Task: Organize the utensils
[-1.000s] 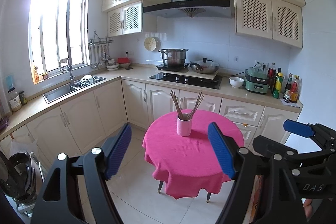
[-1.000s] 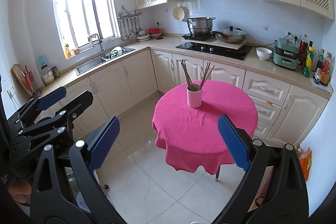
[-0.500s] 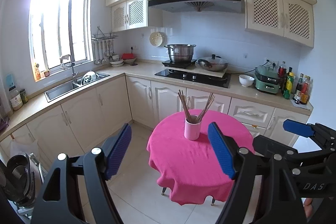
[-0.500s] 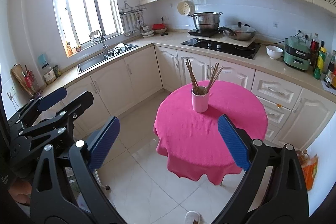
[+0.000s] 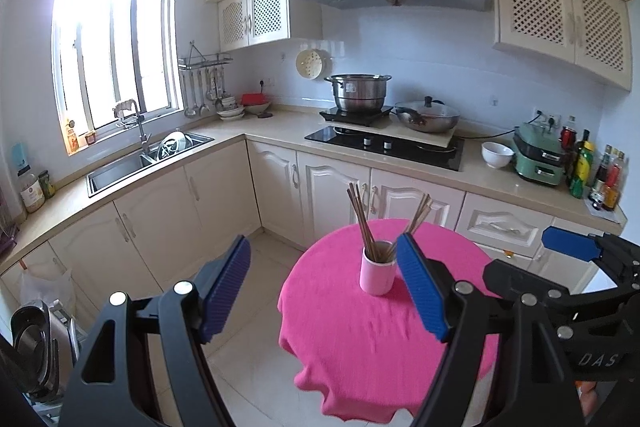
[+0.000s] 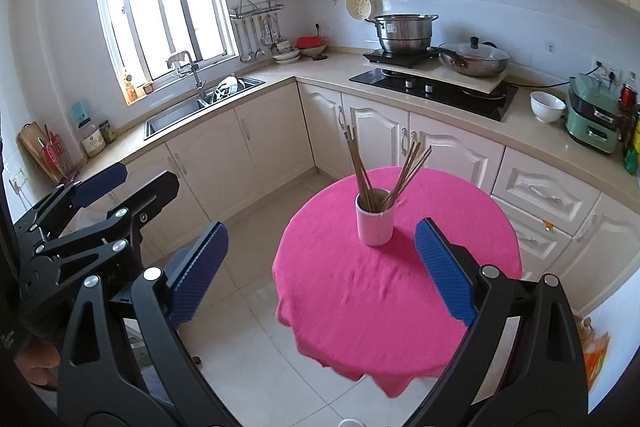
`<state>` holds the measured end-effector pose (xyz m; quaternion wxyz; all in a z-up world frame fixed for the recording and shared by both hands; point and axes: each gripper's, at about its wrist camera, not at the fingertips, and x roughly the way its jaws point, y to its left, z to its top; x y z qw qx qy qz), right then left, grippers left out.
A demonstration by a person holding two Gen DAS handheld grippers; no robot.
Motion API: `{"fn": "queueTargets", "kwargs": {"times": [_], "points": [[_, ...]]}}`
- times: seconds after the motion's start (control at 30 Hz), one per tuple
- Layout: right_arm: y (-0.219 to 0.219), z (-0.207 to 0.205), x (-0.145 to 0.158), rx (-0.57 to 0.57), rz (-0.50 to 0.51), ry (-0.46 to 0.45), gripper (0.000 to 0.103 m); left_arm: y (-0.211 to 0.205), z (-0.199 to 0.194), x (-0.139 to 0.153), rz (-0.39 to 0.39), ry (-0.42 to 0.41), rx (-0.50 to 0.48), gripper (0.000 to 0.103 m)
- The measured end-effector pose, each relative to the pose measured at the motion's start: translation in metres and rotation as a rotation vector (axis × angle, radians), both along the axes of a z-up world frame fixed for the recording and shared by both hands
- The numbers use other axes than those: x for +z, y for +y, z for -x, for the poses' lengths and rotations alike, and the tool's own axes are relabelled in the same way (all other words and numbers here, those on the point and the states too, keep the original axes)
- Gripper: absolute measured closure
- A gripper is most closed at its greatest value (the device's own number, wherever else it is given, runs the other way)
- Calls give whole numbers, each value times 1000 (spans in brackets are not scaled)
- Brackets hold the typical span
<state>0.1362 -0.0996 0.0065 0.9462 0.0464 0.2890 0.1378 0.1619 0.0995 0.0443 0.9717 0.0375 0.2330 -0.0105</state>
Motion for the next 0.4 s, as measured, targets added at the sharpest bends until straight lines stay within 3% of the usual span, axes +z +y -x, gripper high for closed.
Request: {"fn": "queueTargets", "kwargs": {"times": [0.2,0.4], "points": [[-16,-48,-6,26,2,11,10,-20,-41,-6,-19,-12,37,29],[-32,-86,-24,14,3,56,10,-32,-83,-26,-7,53,40,29]]}}
